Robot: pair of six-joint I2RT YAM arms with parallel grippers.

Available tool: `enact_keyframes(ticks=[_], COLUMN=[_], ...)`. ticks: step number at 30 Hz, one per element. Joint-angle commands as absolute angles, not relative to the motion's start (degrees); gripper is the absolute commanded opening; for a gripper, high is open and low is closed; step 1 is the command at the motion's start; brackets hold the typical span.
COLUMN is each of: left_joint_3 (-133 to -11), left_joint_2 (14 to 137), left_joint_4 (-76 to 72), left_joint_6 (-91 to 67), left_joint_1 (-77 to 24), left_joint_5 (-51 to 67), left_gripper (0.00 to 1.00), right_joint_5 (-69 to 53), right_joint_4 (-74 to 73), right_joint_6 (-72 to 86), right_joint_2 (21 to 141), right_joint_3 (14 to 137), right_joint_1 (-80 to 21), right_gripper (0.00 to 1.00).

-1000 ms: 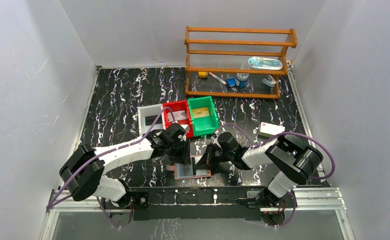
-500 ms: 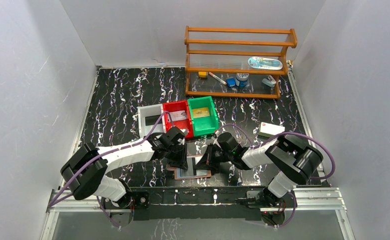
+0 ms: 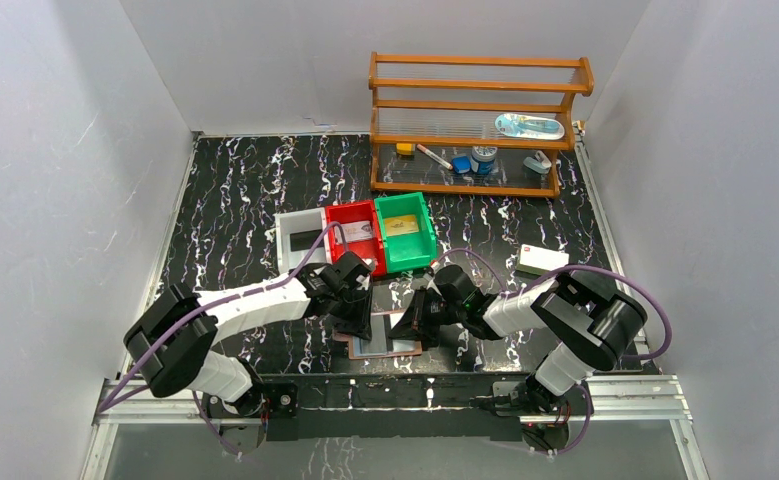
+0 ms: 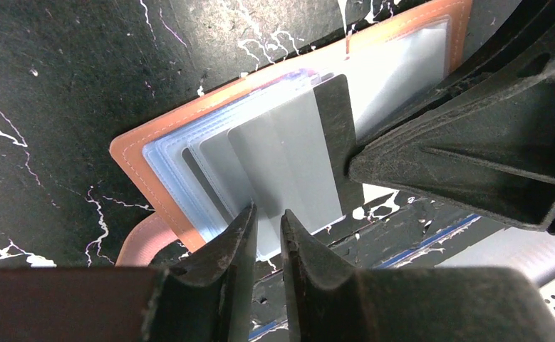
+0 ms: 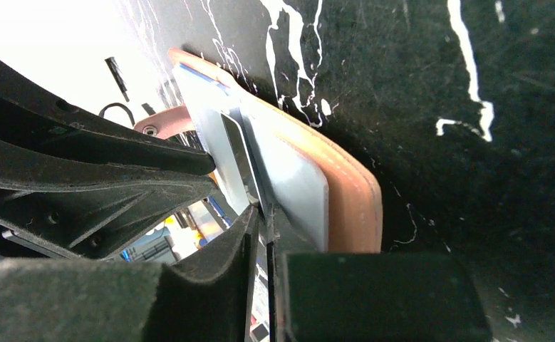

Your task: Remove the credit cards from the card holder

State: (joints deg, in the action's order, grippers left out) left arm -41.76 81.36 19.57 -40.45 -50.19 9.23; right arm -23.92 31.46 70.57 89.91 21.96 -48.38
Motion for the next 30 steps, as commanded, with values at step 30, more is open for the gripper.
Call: enact_keyframes(ticks=[30], left_joint_3=[-38.5], left_joint_2=[79.4], left_joint_4=[23.0], left_joint_6=[-38.4], left_joint_1=[-50.4], left_joint_5=[6.0], left_gripper=[0.15], right_joint_5=[-21.8], right_joint_4=[32.3], right_joint_6=[68.1], right_joint_2=[85.6], right_joint_3=[17.4], right_joint_1=[-46.8], right_gripper=[0.03])
